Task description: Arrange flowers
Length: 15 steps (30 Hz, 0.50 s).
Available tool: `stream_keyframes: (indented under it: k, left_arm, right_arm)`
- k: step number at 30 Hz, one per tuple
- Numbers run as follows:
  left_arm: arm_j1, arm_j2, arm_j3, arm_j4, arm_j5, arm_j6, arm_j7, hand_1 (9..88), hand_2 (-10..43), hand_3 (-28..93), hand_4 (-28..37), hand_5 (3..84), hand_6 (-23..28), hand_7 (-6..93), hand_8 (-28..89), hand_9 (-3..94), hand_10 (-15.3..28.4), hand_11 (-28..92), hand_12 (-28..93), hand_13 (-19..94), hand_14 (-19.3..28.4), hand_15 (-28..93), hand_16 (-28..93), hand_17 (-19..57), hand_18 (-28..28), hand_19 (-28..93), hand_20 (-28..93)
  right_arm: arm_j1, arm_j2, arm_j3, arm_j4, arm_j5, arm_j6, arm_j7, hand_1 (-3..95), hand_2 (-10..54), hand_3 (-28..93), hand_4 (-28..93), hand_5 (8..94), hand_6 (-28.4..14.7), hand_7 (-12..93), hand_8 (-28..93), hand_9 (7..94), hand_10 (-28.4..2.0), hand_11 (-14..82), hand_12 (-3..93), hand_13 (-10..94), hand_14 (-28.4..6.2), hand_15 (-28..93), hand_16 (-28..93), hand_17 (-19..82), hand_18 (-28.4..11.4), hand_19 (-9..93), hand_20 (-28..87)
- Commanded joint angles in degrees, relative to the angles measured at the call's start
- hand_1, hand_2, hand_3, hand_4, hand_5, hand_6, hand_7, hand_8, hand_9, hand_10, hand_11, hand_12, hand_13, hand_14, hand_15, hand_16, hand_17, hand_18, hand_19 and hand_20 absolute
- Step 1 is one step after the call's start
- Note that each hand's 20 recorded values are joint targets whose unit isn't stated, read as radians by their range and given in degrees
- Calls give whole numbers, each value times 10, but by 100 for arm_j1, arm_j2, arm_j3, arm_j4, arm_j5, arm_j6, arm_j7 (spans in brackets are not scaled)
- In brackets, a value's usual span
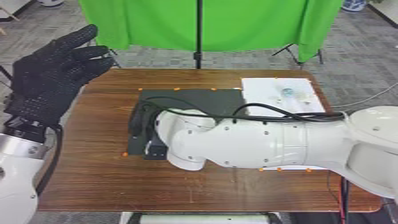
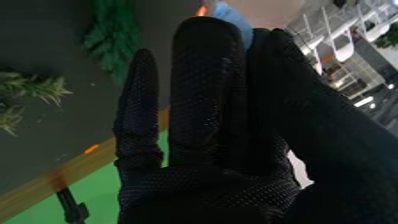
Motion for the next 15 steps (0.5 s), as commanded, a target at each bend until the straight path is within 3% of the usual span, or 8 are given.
stream_keyframes:
  k: [1,2,3,5,9,13,15]
  left_arm:
    - [314,26,-93,1,-25,15,183,222,81,774,-279,359,101,146,-98,307,208,297,102,228,277,530,-108,-90,254,583,120]
    - [329,55,-97,11,-31,14,242,222,81,773,-279,359,101,146,-98,307,208,297,102,228,277,530,-108,-91,254,582,119]
    - [280,15,-66,12,-19,22,186,222,81,774,-278,359,101,145,-98,307,208,297,102,229,277,530,-108,-91,253,581,118]
    - [327,4,-88,4,-27,4,215,223,81,773,-278,360,102,146,-98,307,208,297,101,229,277,530,-108,-92,252,578,116]
    - [347,-43,-61,2,-27,54,148,222,81,776,-276,359,103,148,-98,305,209,301,103,226,278,535,-108,-95,251,576,113]
    - [436,-164,-131,-31,-4,36,31,222,81,777,-275,359,103,150,-100,305,210,303,101,225,278,537,-111,-97,252,575,110]
    - [583,-113,-205,-75,-50,138,99,223,81,777,-275,359,103,150,-100,305,210,303,100,225,278,537,-112,-97,252,575,110]
  right_arm:
    - [-19,34,10,118,-65,-292,6,444,-41,779,-283,631,33,159,-128,695,-53,139,105,724,-42,643,137,228,-153,812,137]
    - [-29,60,50,127,-46,-384,36,442,-39,779,-283,630,33,159,-130,693,-53,139,105,723,-43,644,136,227,-153,812,137]
    - [-77,87,107,144,26,-463,45,443,-38,777,-283,629,33,159,-131,693,-53,139,105,722,-43,645,135,227,-153,812,137]
    - [-122,95,150,167,0,-478,114,437,-36,780,-283,605,30,156,-136,681,-56,141,106,715,-47,649,133,222,-155,814,139]
    - [-168,123,192,173,70,-461,43,432,-35,779,-283,588,29,159,-140,694,-66,148,109,713,-50,656,128,217,-158,817,141]
    - [-117,145,255,129,103,-500,-11,426,-35,780,-283,580,30,161,-142,709,-84,156,113,711,-56,655,121,208,-160,811,141]
    - [-42,179,229,75,90,-372,-48,424,-34,781,-283,583,31,162,-143,716,-85,160,114,711,-58,653,119,206,-160,809,142]
